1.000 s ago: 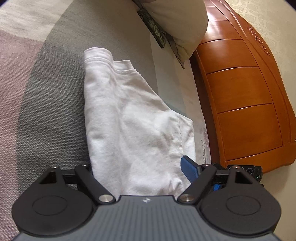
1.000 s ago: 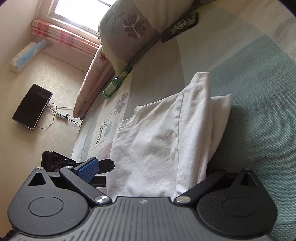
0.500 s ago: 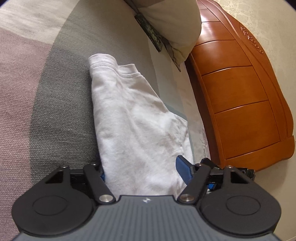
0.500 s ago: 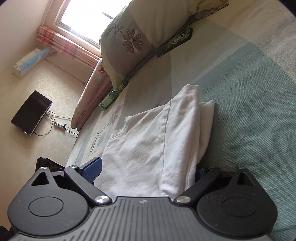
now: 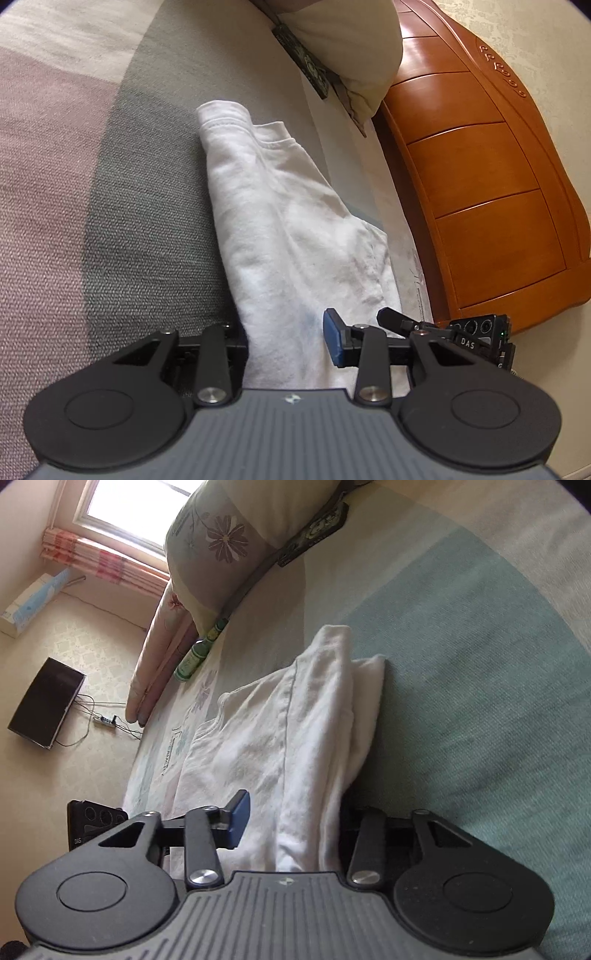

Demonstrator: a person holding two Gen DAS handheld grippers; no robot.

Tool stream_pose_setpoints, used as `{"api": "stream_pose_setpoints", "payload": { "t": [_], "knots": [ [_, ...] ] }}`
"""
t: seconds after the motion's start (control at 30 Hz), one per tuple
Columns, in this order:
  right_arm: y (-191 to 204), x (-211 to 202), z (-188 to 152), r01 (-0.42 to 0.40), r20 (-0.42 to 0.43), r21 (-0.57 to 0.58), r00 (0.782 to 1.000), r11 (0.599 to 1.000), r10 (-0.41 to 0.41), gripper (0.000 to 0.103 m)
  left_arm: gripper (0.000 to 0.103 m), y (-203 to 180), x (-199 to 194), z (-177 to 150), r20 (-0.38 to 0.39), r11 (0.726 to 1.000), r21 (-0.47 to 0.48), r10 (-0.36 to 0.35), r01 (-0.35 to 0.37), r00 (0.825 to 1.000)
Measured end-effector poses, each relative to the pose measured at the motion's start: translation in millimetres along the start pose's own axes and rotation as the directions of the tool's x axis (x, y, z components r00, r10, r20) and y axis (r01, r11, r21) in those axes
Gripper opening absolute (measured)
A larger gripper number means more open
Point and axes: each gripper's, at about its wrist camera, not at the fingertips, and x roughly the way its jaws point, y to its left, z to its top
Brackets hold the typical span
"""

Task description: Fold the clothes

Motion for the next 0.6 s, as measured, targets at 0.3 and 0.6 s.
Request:
{"api": "stream_pose_setpoints", "payload": {
  "t": [0.3, 0.6],
  "knots": [
    [8.3, 3.9, 0.2, 0.067, 0.004, -0.034, 0.998, 0.997, -0.067, 0.017, 0.02, -7.3, -0.9, 0.0, 0.005, 0.996, -0.013, 0.088, -0.088, 0.996],
    [56.3, -7.7, -6.0, 0.188, 0.103, -0.204, 0.98, 0.961, -0.17, 0.017, 0.013, -46.7, -2.8, -1.4, 0.025, 0.991, 0.041, 0.124, -0.125, 0.992]
  ]
}}
